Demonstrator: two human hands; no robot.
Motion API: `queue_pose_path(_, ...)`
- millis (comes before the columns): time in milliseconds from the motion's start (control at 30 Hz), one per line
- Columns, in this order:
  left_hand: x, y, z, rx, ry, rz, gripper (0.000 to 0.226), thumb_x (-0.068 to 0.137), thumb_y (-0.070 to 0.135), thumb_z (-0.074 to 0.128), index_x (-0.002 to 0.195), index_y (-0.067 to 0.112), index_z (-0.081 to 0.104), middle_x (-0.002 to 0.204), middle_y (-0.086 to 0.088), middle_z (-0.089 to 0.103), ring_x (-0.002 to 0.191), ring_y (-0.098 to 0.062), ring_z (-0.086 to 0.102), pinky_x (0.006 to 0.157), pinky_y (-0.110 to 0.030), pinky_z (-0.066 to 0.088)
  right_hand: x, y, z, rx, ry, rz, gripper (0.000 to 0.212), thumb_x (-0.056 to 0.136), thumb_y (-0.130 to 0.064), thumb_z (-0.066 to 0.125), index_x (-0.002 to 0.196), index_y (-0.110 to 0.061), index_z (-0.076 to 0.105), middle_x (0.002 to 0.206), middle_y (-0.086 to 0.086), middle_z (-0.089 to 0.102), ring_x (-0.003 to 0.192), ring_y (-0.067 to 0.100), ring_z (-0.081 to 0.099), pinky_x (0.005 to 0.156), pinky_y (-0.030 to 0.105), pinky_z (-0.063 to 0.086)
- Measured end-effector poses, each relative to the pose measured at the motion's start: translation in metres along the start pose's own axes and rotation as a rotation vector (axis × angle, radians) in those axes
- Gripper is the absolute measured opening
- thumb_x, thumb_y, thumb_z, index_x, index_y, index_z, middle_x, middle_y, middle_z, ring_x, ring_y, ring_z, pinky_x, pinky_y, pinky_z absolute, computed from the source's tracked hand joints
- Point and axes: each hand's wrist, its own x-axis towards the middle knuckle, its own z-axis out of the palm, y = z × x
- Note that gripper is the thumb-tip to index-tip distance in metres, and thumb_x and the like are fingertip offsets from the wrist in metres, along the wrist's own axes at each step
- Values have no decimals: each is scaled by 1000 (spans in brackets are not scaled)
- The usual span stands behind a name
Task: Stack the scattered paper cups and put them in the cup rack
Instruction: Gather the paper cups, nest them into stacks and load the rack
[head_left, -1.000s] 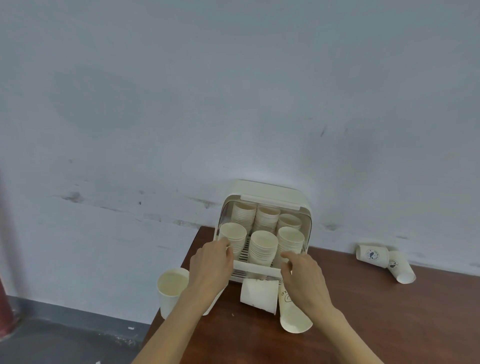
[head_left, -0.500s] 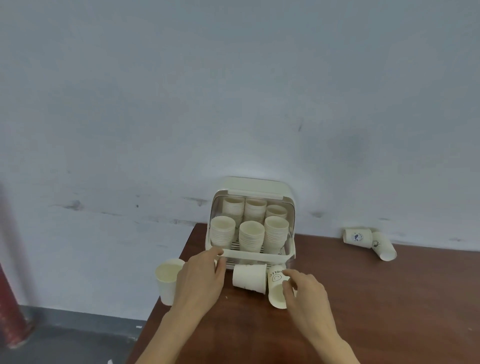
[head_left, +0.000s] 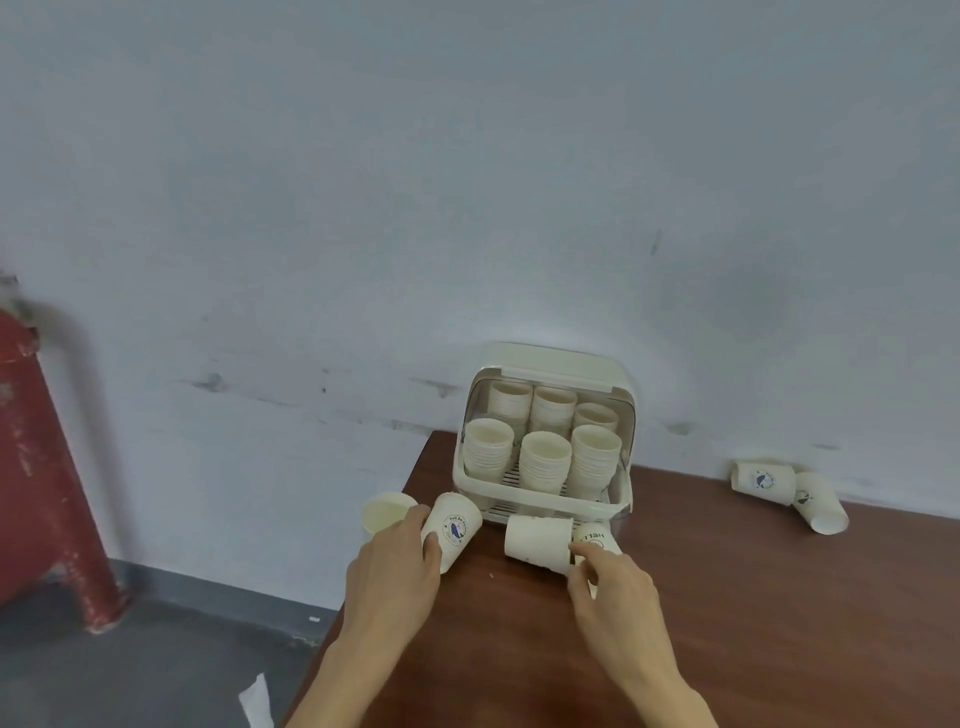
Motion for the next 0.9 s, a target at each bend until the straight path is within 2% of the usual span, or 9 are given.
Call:
queue_pose_path(167,5,-19,6,70,-4,-26,37,100,33,38,137,29,39,112,2,64,95,-17,62,74,-29,46,7,-10,7,-21,20,-34,32,93,-23,54,124,-24,63,112,-7,67,106,11,57,95,30,45)
queue_pose_path(267,7,-26,10,99,-10,-36,30,100,34,36,128,27,44,106,4,65,85,-14,58,67,-24,38,12,-14,12,-25,15,-48,33,95,-25,51,126,-25,60,113,-5,64,105,11,56,89,26,43)
queue_pose_path(367,8,-33,15,104,-9,-43,23,100,35,34,115,26,48,93,6,63,71,-13,50,64,-25,41,17,-22,18,-58,-11,-78,33,98,-26,47,129,-26,56,114,-5,62,109,11,53,82,21,35)
queue_pose_path(467,11,-38,20,98,-6,-51,18,101,35,33,107,24,46,89,6,63,72,-16,57,64,-27,44,24,-31,31,-88,-71,-92,34,98,-27,44,131,-25,54,118,-5,62,113,13,51,90,25,39)
queue_pose_path(600,16,-43,24,92,-35,-79,22,102,34,29,98,20,45,91,4,63,79,-18,61,67,-30,46,40,-49,47,-82,-91,-132,31,96,-23,46,124,-22,59,116,-3,64,112,15,53,92,28,42)
queue_pose_path(767,19,-47,26,91,-2,-75,23,103,34,28,103,21,47,93,5,63,73,-13,54,63,-25,38,70,-70,63,-159,-146,-136,22,94,-24,45,107,-18,61,99,2,67,98,22,60,81,37,48)
queue_pose_path(900,20,-48,29,90,0,-82,25,103,36,29,109,21,48,95,6,63,73,-12,54,65,-25,42,85,-81,77,-153,-213,-111,32,97,-31,46,124,-16,57,118,5,65,112,25,57,86,37,45)
